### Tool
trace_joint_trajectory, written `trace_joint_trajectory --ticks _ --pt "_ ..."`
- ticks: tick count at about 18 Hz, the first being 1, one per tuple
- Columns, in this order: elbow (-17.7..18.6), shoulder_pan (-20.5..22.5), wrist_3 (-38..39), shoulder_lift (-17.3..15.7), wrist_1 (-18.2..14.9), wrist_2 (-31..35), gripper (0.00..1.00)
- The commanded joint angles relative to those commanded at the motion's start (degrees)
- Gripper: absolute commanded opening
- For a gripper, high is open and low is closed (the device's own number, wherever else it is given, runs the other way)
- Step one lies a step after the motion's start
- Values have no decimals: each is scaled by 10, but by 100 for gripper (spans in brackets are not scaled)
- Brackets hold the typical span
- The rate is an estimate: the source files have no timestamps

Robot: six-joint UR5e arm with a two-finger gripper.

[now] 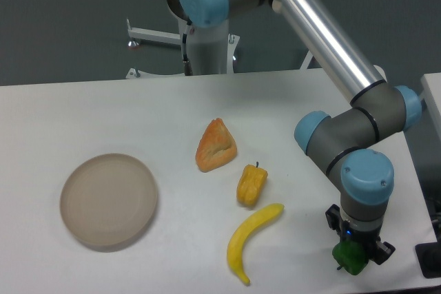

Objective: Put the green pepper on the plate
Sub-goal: 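Carry the held green pepper with the gripper over to the beige plate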

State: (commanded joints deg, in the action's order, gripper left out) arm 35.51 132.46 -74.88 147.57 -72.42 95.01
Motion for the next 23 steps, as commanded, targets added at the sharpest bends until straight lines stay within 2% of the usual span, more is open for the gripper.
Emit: trace_joint_trajectory --ticks 4,7,9,12,15,17,19,23 --pt "24 -19 45 -26 -5 -28 33" --pt "75 -30 65 -67 -5 -49 33" --pt "94 -38 87 -90 -6 -64 33" --pt "136 -52 113 -129 -17 -97 32" --pt "195 -67 149 -168 -33 -105 29" --pt "238 -83 169 -197 -33 -109 29" --pt "264 -105 207 -220 -32 -110 29" --pt "280 -169 313 -240 -30 -105 29"
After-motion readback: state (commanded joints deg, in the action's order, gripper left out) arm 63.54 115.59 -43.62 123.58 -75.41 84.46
